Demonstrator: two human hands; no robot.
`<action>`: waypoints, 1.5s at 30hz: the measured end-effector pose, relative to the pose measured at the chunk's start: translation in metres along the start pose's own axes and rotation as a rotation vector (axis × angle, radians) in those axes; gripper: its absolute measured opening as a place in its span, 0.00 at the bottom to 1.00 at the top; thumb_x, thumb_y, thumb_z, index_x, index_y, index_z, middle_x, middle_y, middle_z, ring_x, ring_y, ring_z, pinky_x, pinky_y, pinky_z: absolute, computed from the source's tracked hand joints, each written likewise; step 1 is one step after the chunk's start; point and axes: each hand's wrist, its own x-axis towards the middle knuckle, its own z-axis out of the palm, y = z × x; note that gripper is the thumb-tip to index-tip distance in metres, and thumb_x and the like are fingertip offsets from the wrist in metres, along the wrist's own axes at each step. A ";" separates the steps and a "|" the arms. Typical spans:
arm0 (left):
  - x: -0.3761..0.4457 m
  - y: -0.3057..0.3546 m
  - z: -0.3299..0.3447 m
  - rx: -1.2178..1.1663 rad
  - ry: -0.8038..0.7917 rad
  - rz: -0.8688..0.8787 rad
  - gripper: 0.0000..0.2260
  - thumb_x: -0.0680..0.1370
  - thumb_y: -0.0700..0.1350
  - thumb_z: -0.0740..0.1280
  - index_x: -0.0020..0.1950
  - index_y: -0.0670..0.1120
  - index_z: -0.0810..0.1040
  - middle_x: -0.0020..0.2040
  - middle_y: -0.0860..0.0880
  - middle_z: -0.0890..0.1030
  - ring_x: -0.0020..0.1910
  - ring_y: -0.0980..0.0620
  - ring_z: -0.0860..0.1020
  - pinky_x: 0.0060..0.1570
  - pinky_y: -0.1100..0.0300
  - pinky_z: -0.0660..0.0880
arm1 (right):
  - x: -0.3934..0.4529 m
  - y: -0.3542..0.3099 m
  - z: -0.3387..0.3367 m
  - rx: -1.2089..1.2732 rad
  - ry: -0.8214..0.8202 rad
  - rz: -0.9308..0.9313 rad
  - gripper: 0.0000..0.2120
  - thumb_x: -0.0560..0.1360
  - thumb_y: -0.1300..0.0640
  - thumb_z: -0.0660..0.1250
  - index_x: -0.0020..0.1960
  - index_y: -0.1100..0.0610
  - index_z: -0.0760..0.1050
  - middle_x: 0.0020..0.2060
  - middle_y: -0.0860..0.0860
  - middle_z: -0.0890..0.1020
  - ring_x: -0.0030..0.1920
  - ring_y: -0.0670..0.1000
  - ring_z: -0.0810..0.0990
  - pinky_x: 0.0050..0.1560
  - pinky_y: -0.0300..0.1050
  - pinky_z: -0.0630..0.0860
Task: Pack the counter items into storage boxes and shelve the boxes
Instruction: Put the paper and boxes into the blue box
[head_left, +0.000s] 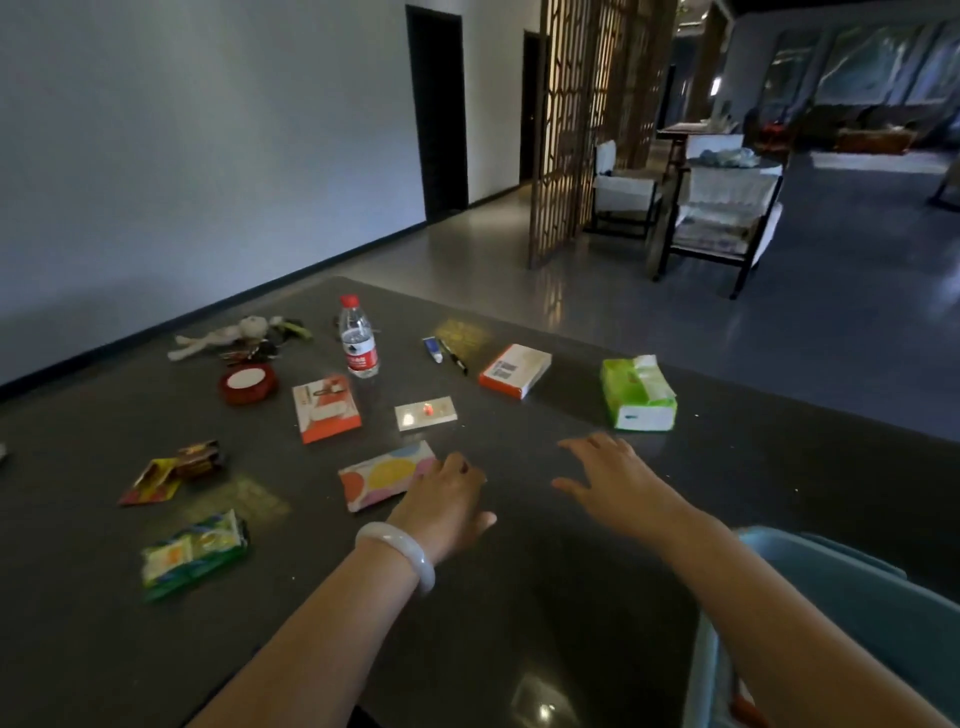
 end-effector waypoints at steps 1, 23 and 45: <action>0.004 -0.015 -0.001 -0.003 -0.007 -0.013 0.23 0.79 0.55 0.64 0.72 0.49 0.67 0.71 0.45 0.65 0.69 0.45 0.66 0.66 0.51 0.66 | 0.011 -0.010 0.003 0.003 -0.010 0.006 0.29 0.76 0.43 0.64 0.74 0.50 0.62 0.70 0.53 0.67 0.71 0.56 0.64 0.70 0.53 0.65; 0.150 -0.124 0.025 -0.138 -0.150 0.189 0.27 0.78 0.55 0.65 0.74 0.48 0.63 0.73 0.47 0.63 0.71 0.46 0.64 0.69 0.48 0.65 | 0.154 -0.041 0.074 0.175 -0.091 0.491 0.29 0.75 0.41 0.66 0.72 0.51 0.65 0.69 0.53 0.69 0.68 0.54 0.69 0.65 0.49 0.69; 0.238 -0.092 0.111 -0.046 -0.331 0.307 0.44 0.75 0.70 0.55 0.76 0.52 0.31 0.75 0.50 0.26 0.73 0.47 0.26 0.68 0.46 0.29 | 0.353 0.015 0.095 0.221 0.054 0.535 0.35 0.75 0.38 0.63 0.75 0.48 0.54 0.75 0.52 0.56 0.71 0.61 0.58 0.66 0.57 0.64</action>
